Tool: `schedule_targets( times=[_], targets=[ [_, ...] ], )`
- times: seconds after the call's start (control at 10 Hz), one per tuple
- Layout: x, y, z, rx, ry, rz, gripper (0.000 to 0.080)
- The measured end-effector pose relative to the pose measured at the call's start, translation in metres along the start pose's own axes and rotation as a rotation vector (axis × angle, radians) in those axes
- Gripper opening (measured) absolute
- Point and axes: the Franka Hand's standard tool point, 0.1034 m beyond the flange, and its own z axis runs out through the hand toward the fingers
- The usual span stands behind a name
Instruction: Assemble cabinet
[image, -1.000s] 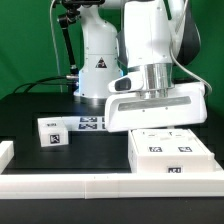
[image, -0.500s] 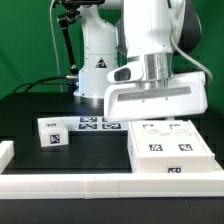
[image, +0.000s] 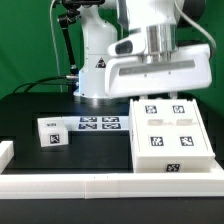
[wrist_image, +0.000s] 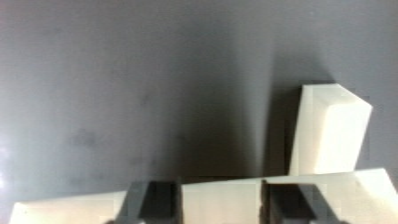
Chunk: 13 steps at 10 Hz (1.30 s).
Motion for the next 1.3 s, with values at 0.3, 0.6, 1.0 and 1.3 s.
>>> schedule_targets(
  times=[0.3,0.6,1.0,1.3],
  targets=[
    [0.000,-0.003,0.000,0.001,-0.006,-0.006,0.0204],
    [0.006,-0.003,-0.014,0.004,-0.024,-0.003,0.0204],
    [0.034,-0.002,-0.040,0.012,-0.040,-0.004,0.0194],
    [0.036,-0.004,-0.040,0.013,-0.038,-0.003,0.0151]
  ],
)
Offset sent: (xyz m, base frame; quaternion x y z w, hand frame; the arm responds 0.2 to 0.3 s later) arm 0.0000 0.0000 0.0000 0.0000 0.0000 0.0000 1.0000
